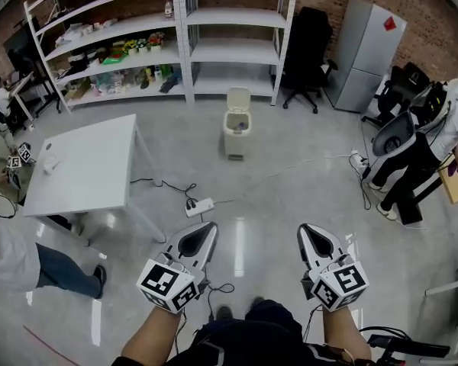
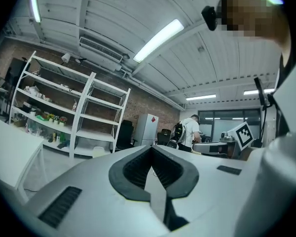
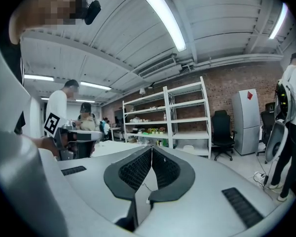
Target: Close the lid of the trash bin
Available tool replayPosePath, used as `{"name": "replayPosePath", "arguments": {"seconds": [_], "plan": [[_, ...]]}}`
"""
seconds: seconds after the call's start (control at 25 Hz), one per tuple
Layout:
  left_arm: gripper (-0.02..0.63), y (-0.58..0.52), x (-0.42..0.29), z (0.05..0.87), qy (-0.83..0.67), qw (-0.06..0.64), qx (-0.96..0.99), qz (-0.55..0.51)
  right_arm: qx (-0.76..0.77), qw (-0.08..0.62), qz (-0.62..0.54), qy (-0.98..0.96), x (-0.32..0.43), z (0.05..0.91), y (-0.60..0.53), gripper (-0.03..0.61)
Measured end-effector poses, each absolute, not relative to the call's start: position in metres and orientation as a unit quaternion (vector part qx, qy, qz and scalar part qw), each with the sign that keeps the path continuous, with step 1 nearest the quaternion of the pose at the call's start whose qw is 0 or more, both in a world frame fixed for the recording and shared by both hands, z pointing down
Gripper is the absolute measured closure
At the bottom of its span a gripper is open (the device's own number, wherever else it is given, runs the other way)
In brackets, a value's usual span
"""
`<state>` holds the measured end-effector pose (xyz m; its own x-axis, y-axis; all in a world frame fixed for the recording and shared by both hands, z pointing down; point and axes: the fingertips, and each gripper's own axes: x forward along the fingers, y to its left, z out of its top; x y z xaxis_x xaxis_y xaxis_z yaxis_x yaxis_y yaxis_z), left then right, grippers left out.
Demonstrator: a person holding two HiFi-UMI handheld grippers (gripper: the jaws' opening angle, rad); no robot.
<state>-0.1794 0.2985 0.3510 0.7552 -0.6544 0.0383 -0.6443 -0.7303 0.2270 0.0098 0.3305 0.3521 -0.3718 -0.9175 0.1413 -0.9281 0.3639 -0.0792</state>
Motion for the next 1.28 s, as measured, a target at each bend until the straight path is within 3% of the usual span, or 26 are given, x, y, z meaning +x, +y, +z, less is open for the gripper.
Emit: {"name": "replayPosePath", "arguments": {"seconds": [0.48,1.28], "plan": [[0.614,0.132,-0.088,0.350,-0.345,0.122,0.931,-0.011,0.526,0.016,0.084,-0.846,0.086,0.361,0.143,0.569],[0.614,-0.194,-0.103,0.356,-0.355,0.123,0.926,-0.042,0.532,0.035,0.084,-0.842,0.071,0.365,-0.183,0.569]]}}
